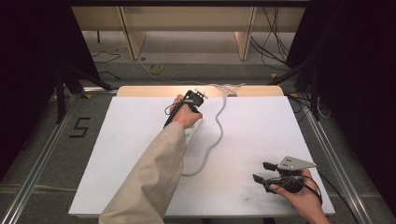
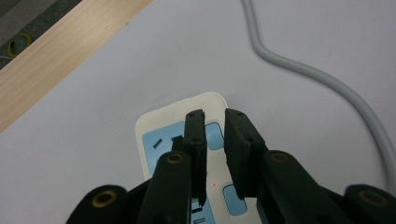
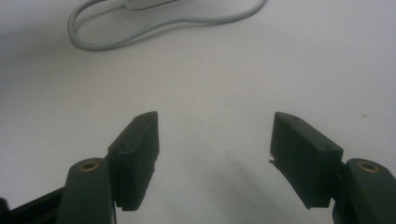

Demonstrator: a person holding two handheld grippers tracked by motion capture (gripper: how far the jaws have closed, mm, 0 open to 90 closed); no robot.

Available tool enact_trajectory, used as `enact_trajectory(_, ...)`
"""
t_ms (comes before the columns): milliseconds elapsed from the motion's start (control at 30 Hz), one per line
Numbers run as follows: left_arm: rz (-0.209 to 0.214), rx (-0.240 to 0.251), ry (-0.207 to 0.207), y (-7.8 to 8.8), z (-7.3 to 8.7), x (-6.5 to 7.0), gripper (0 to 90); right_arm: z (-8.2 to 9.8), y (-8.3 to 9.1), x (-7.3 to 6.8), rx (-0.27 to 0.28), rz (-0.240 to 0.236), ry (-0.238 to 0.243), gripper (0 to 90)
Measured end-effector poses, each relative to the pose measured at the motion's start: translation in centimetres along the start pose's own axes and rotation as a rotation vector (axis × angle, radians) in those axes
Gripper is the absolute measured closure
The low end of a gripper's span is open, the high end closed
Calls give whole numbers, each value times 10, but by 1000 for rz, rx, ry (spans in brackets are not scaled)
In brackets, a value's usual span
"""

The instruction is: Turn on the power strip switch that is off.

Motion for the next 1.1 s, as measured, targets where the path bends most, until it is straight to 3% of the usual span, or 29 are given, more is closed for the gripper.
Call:
enact_trajectory(400,40,30,49,15,22,-10,676,0,0,0,-3,3,4,337)
enact_trajectory(500,63,43,79,19,27,-13,622,0,0,0,-4,3,3,337)
enact_trajectory(567,79,36,81,22,31,-13,563,0,0,0,-3,3,0,337)
enact_trajectory(1100,105,99,100,55,68,-18,446,0,0,0,-6,7,-1,337)
Point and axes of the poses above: each handheld gripper's, and its own axes: y roughly backward along the jaws, z roughly out of its underside, x roughly to its right, the point moved 5 cm from there along -y, roughly forward along the jaws, and after that the axes turned 2 degrees about -x, right-handed, at the moved point
